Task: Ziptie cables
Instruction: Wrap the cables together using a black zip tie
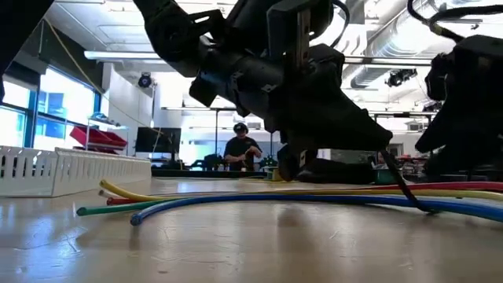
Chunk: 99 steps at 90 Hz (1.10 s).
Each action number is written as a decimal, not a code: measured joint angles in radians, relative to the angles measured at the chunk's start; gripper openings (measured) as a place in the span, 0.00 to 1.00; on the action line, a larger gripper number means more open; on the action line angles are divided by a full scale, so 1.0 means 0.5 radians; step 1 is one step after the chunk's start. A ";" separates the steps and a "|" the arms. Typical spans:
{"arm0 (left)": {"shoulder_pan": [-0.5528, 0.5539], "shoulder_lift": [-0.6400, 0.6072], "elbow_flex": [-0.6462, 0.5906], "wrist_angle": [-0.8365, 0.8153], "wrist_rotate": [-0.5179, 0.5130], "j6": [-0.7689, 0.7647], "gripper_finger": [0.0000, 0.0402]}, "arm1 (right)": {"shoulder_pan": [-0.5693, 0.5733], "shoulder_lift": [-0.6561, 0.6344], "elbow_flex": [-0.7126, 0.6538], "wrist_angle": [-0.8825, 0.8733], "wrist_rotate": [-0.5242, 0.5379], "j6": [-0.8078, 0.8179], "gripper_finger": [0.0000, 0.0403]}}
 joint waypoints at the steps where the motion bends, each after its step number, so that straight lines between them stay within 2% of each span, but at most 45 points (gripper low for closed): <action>1: 0.000 0.000 0.000 0.000 0.000 0.000 0.00 | 0.000 -0.020 0.000 -0.025 0.012 0.006 0.57; 10: 0.000 -0.001 0.000 -0.002 0.000 -0.001 0.00 | -0.001 -0.213 0.000 -0.245 0.104 0.046 0.54; 19: 0.000 -0.001 0.000 -0.002 -0.020 -0.011 0.00 | -0.001 -0.425 0.000 -0.463 0.078 0.039 0.51; 35: 0.000 0.000 0.000 -0.002 -0.044 -0.017 0.00 | -0.001 -0.795 0.002 -0.808 -0.399 -0.014 0.44; 43: 0.000 0.000 0.000 -0.002 -0.045 -0.021 0.00 | -0.001 -0.875 0.004 -0.901 -0.624 0.113 0.40; 50: 0.001 0.000 0.000 -0.002 -0.053 -0.033 0.00 | 0.015 -0.860 0.004 -0.940 -0.762 0.225 0.36; 58: 0.001 0.000 0.000 -0.002 -0.066 -0.033 0.00 | 0.058 -0.785 0.003 -0.939 -0.783 0.316 0.33; 69: 0.001 0.000 0.000 -0.002 -0.066 -0.033 0.00 | 0.102 -0.622 -0.072 -0.762 -0.678 0.441 0.31; 83: 0.001 0.000 0.000 -0.002 -0.068 -0.033 0.00 | 0.124 -0.433 -0.189 -0.350 -0.417 0.541 0.31; 99: 0.001 0.000 -0.001 -0.002 -0.066 -0.035 0.00 | 0.124 -0.263 -0.214 -0.155 -0.370 0.557 0.28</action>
